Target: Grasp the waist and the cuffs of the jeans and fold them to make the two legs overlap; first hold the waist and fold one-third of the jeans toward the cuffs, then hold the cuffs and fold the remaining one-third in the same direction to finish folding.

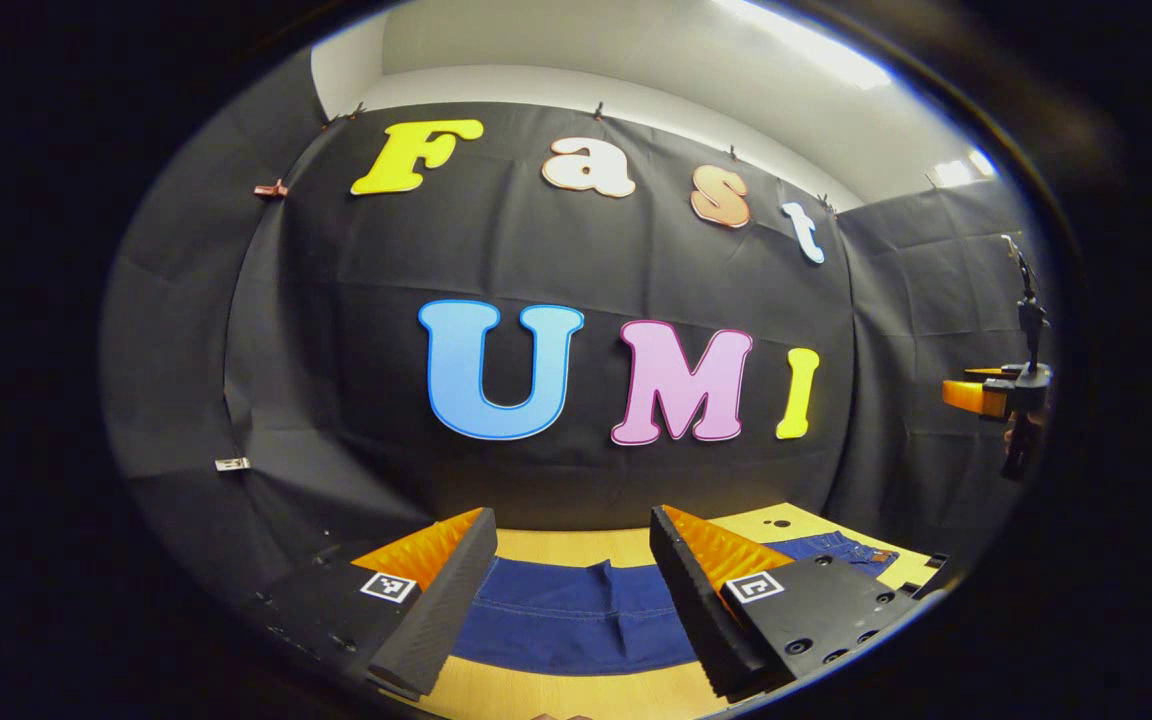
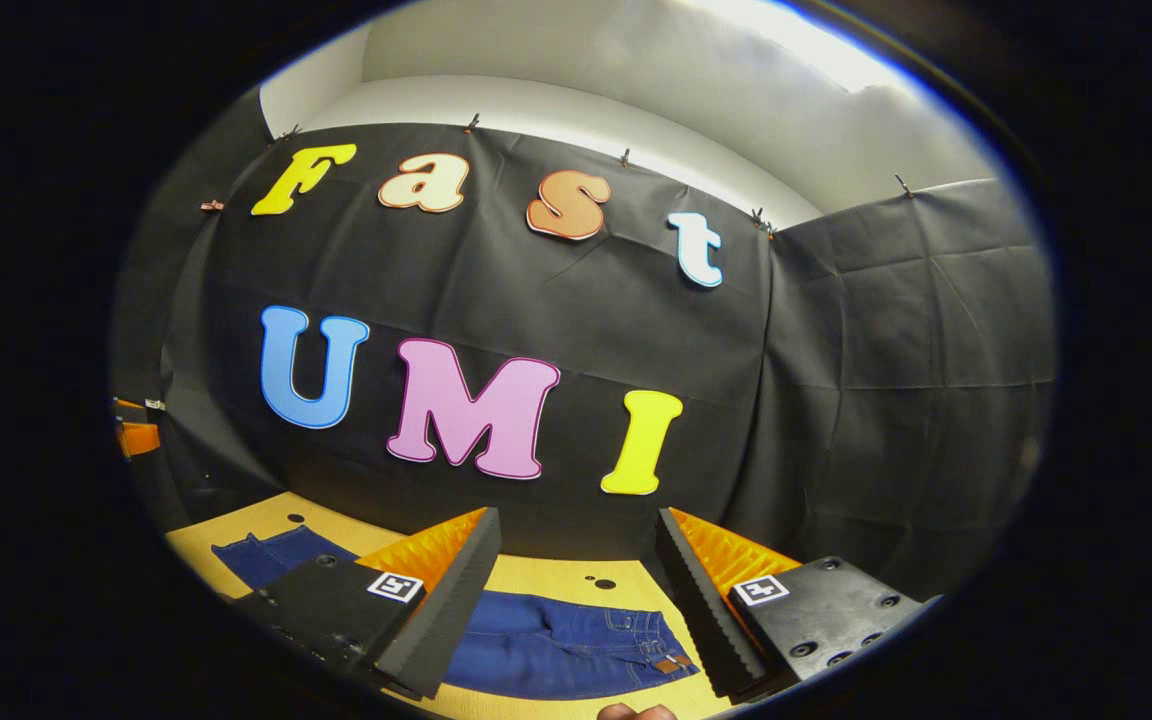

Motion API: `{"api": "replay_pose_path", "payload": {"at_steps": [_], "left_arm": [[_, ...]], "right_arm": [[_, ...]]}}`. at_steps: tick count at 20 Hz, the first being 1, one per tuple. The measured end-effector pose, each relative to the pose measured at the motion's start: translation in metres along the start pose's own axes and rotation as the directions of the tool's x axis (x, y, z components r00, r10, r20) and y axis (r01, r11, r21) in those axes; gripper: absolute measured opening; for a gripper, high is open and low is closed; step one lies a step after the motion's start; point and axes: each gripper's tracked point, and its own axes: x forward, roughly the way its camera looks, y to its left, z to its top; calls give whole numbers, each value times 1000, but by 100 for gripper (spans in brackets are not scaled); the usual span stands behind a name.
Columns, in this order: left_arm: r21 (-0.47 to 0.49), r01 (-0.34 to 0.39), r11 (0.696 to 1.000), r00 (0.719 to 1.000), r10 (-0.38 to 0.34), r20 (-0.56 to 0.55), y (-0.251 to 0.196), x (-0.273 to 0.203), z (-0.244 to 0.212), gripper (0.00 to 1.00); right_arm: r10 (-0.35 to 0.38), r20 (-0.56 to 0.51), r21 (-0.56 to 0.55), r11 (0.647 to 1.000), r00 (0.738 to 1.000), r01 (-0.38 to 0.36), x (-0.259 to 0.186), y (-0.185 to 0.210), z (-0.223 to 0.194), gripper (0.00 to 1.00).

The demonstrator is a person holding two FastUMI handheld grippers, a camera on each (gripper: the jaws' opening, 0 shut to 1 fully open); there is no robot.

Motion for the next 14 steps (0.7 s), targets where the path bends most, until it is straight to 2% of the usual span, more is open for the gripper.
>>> {"api": "replay_pose_path", "payload": {"at_steps": [5, 8, 10, 11, 13, 14], "left_arm": [[31, 36, 999, 999, -35, -34, 0, 6, -13, 97], [142, 90, 986, 994, -82, -66, 9, 10, -28, 96], [274, 141, 951, 988, -115, -107, 17, 19, -51, 96], [334, 149, 931, 984, -108, -139, 23, 23, -70, 97], [400, 221, 890, 967, -147, -207, 12, 33, -115, 99], [419, 276, 865, 950, -178, -258, 2, 38, -141, 98]], "right_arm": [[15, -21, -56, 998, 1000, -17, 4, -1, -6, 96], [72, -68, -190, 978, 995, -84, 12, -5, -25, 96], [85, -113, -317, 941, 990, -117, 18, -11, -48, 96], [92, -146, -361, 922, 985, -140, 19, -11, -64, 96], [130, -227, -410, 886, 965, -215, 19, 0, -103, 96], [154, -265, -424, 868, 952, -258, 18, 7, -125, 96]]}}
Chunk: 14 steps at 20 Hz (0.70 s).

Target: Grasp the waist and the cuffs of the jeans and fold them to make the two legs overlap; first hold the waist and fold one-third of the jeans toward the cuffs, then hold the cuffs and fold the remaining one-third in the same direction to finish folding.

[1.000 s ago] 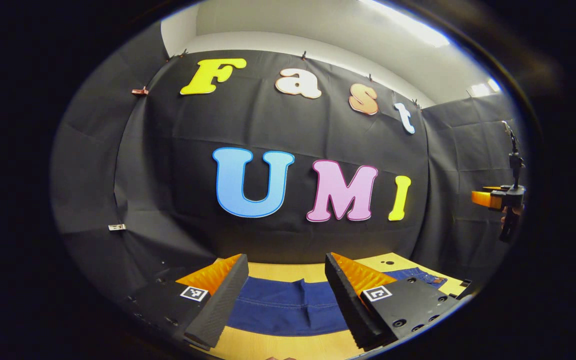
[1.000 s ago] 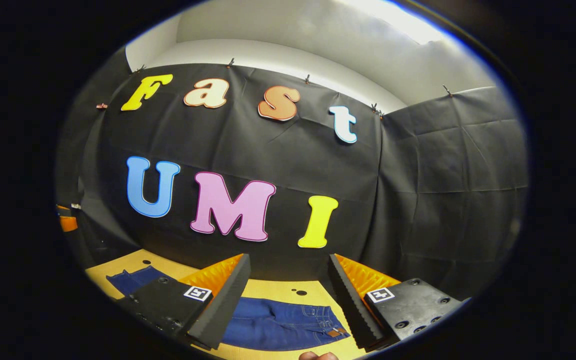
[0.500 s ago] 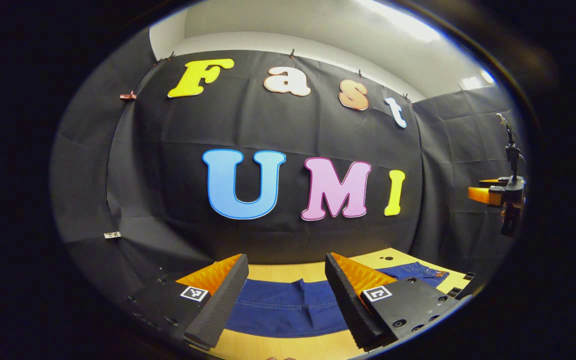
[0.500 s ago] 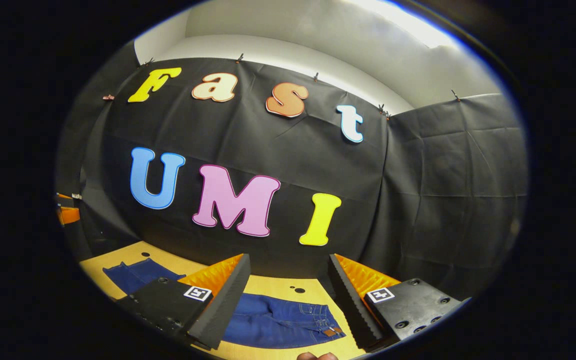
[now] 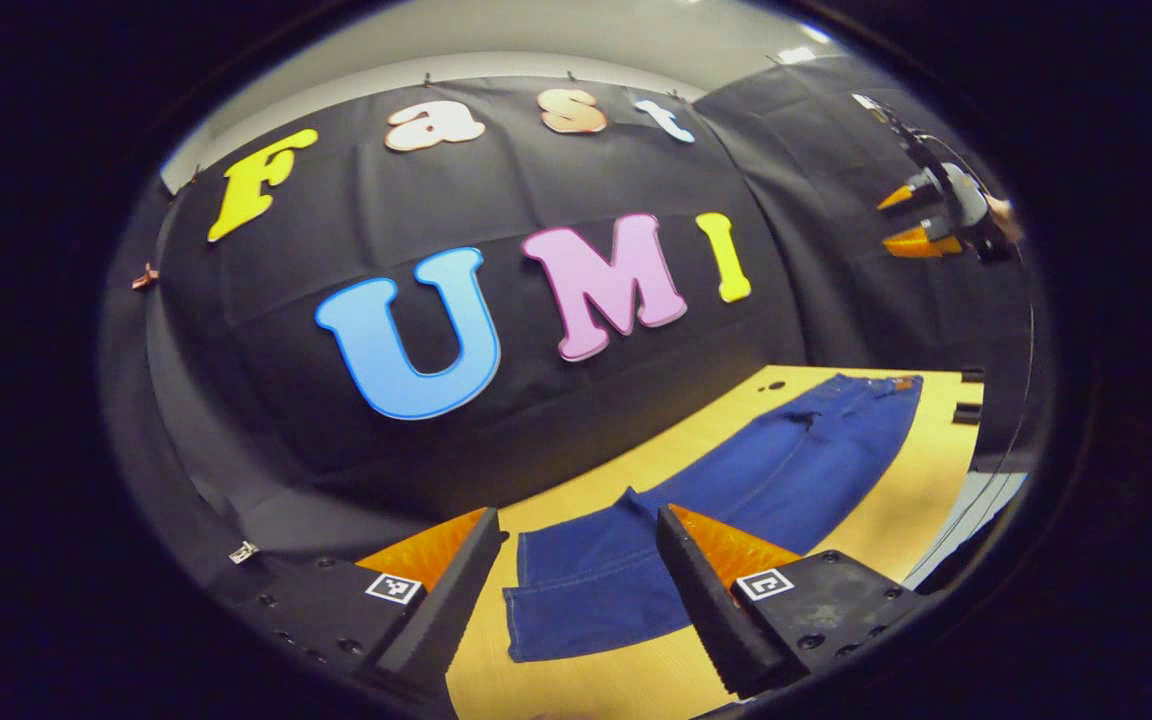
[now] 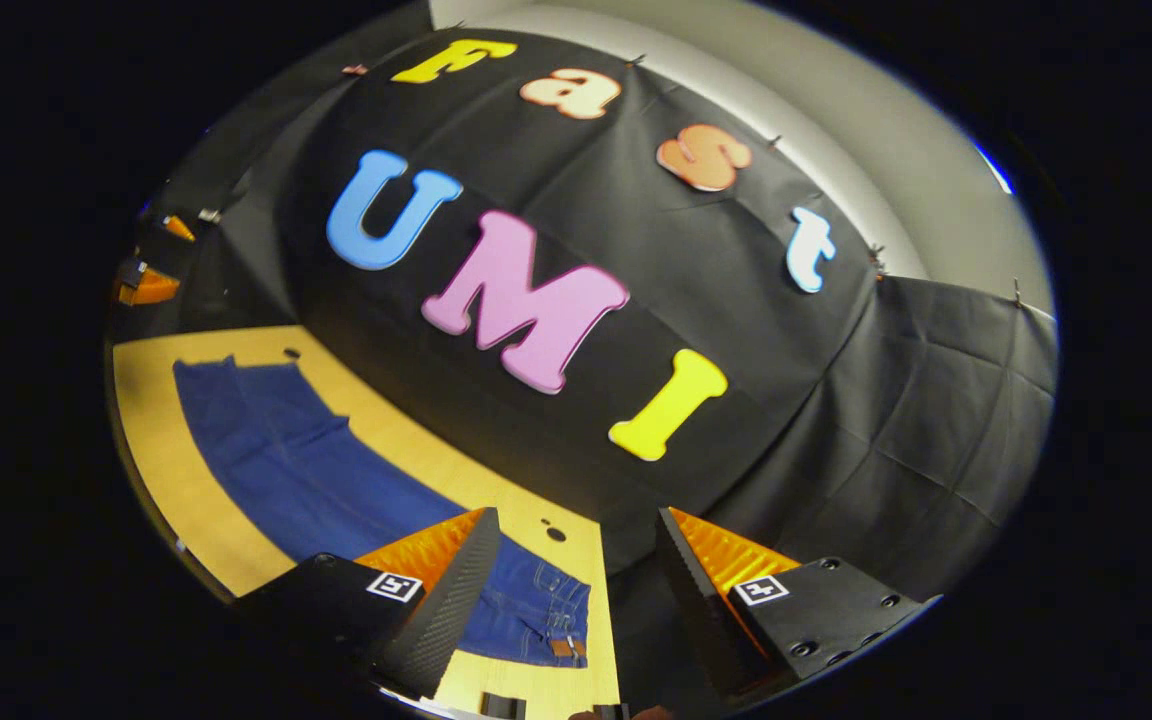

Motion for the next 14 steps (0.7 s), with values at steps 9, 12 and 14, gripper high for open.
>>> {"api": "replay_pose_path", "payload": {"at_steps": [9, 12, 14], "left_arm": [[386, 396, 833, 886, -236, -400, -29, 70, -166, 98], [416, 515, 750, 804, -254, -537, -19, 86, -214, 98], [436, 572, 695, 766, -261, -588, -14, 93, -236, 98]], "right_arm": [[198, -223, -260, 931, 954, -255, 85, 72, -172, 97], [255, -275, -335, 878, 927, -341, 99, 89, -212, 97], [318, -315, -332, 846, 894, -418, 113, 103, -231, 97]]}}
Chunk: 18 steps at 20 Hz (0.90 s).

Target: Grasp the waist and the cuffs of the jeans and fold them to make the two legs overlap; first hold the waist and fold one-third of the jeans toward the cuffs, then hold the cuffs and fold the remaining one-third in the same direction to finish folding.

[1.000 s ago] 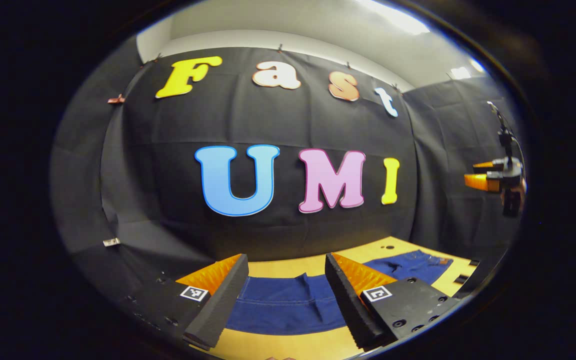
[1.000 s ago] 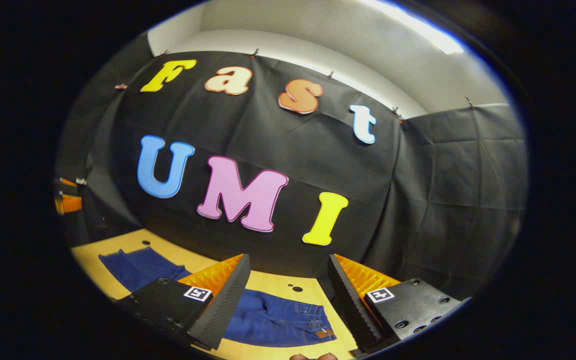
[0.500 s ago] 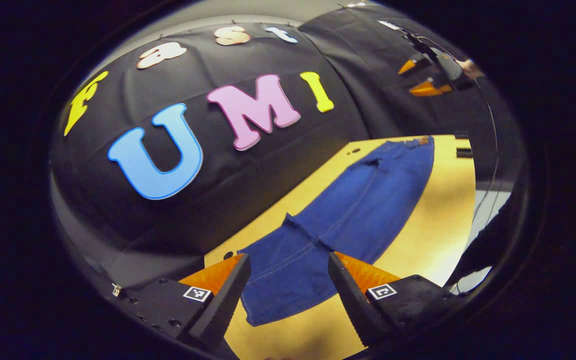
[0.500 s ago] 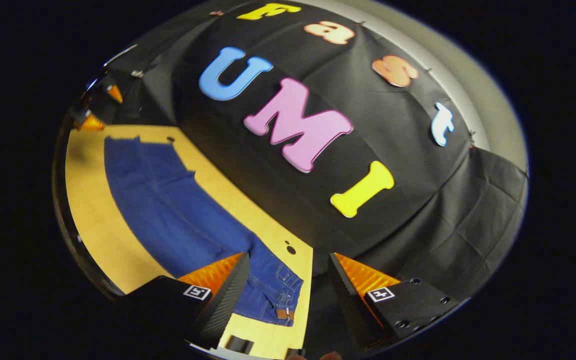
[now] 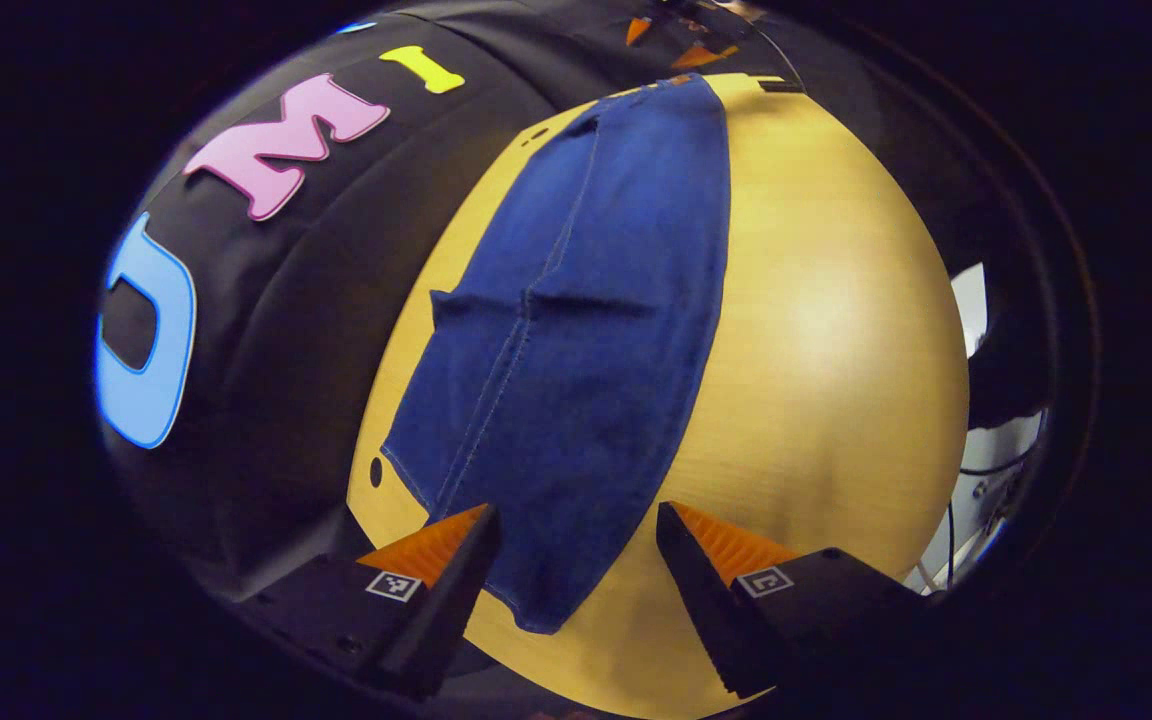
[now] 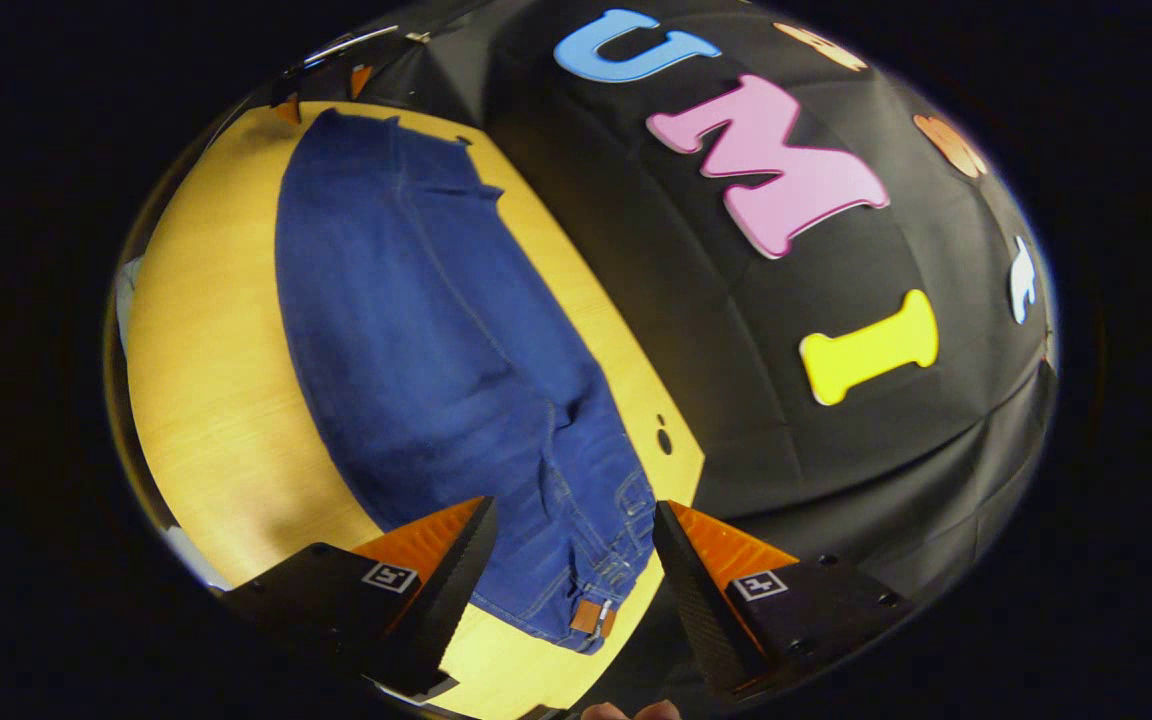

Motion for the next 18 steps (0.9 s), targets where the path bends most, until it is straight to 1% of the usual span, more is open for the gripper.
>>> {"api": "replay_pose_path", "payload": {"at_steps": [2, 4, 5, 7, 8, 9, 11, 14, 17, 18], "left_arm": [[38, 50, 998, 997, -48, -52, -1, 13, -15, 98], [90, 104, 990, 993, -98, -72, -3, 23, -23, 98], [139, 128, 982, 990, -117, -82, -6, 28, -25, 98], [269, 103, 958, 994, -91, -57, 5, 33, -18, 97], [294, 98, 951, 995, -85, -56, 7, 37, -15, 93], [294, 95, 951, 995, -85, -47, 4, 39, -16, 94], [281, 93, 955, 996, -84, -44, 8, 42, -17, 92], [275, 71, 959, 997, -65, -33, 11, 43, -9, 93], [310, 64, 949, 998, -58, -30, 15, 49, -9, 92], [320, 69, 945, 997, -60, -38, 16, 51, -8, 91]], "right_arm": [[57, -11, -28, 998, 998, -57, 12, 7, -8, 97], [81, -16, -71, 994, 997, -82, 18, 9, -14, 98], [93, -16, -76, 993, 996, -94, 20, 10, -19, 97], [126, -19, -71, 989, 992, -127, 25, 14, -25, 98], [132, -33, -81, 988, 991, -134, 23, 15, -32, 97], [141, -38, -100, 984, 989, -144, 21, 17, -35, 98], [161, -45, -144, 976, 986, -166, 13, 27, -38, 97], [208, -62, -225, 950, 976, -217, 3, 47, -52, 97], [243, -130, -275, 923, 961, -271, 9, 62, -81, 97], [236, -160, -280, 920, 959, -273, 12, 61, -92, 97]]}}
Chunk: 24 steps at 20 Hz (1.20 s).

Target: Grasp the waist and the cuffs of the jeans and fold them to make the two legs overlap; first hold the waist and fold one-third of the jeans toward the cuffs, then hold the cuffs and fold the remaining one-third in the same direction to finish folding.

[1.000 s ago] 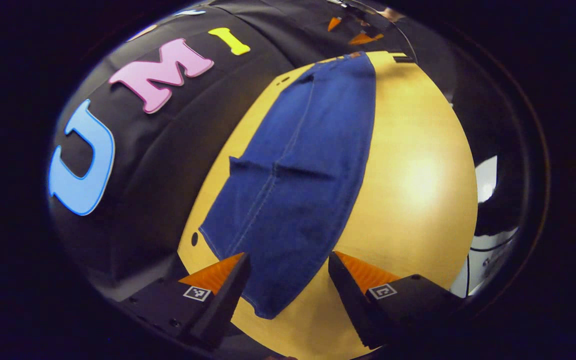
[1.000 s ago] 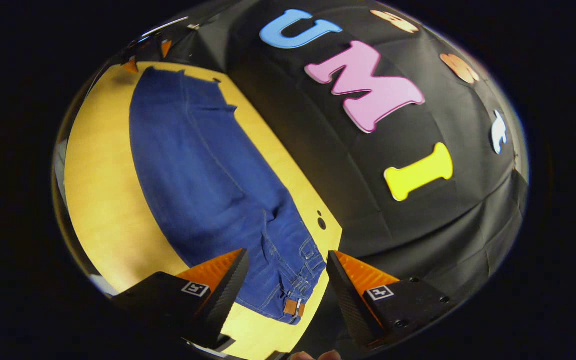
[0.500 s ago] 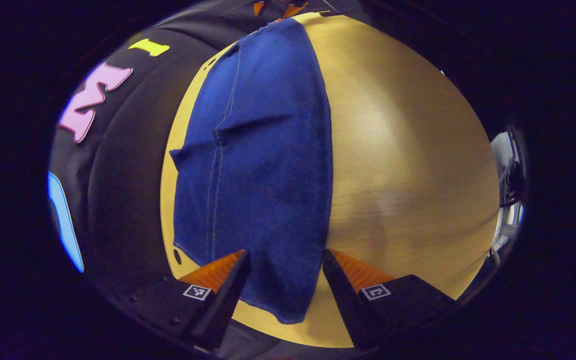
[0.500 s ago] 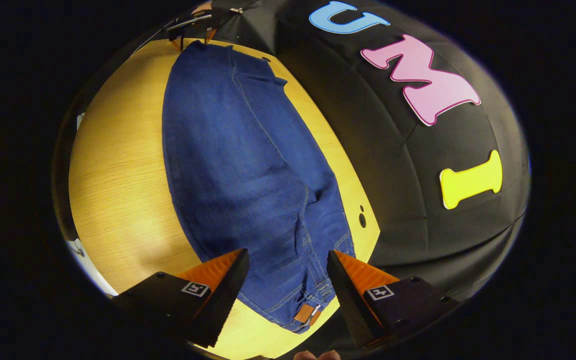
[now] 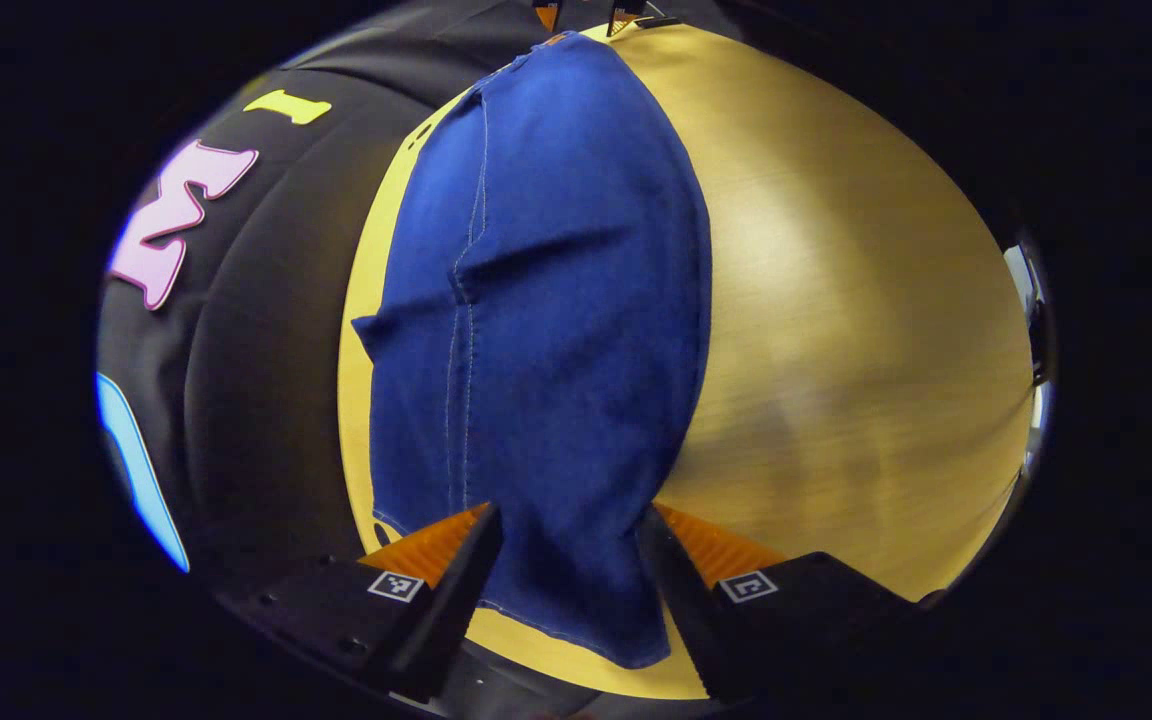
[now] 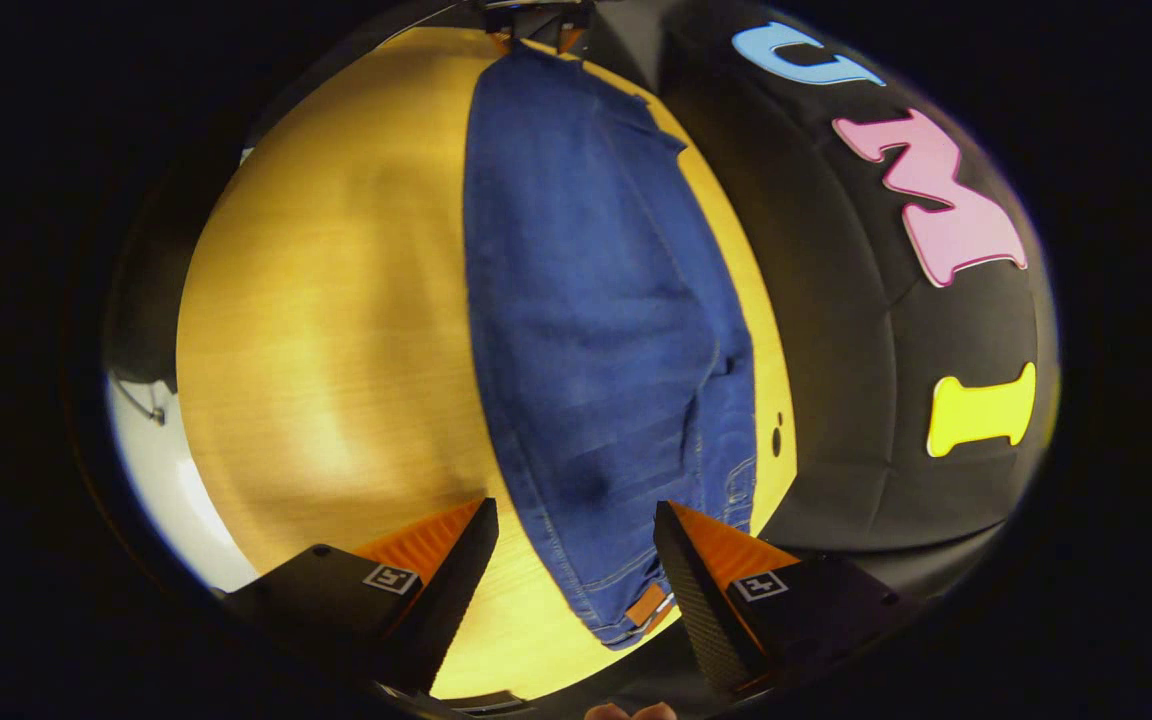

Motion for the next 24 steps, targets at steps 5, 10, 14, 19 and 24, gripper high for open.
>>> {"api": "replay_pose_path", "payload": {"at_steps": [5, 10, 14, 19, 24], "left_arm": [[-8, -3, 1000, 1000, 3, -3, 1, -1, 0, 91], [-95, -3, 995, 1000, 1, -16, -2, 2, -1, 91], [-124, -7, 992, 1000, 3, -28, -22, 10, 2, 20], [-198, -23, 980, 999, 16, -34, -15, 14, 9, 10], [-323, 47, 945, 998, -59, -27, -14, 8, 14, 6]], "right_arm": [[-101, -29, -85, 992, 994, 98, 22, -32, -9, 95], [-93, -107, -69, 994, 990, 86, 42, -26, -2, 75], [-65, -131, 2, 998, 989, 66, 42, -15, -4, 22], [5, -163, 217, 976, 987, 31, 43, -14, -5, 8], [28, -146, 377, 926, 989, 29, 35, -25, -1, 5]]}}
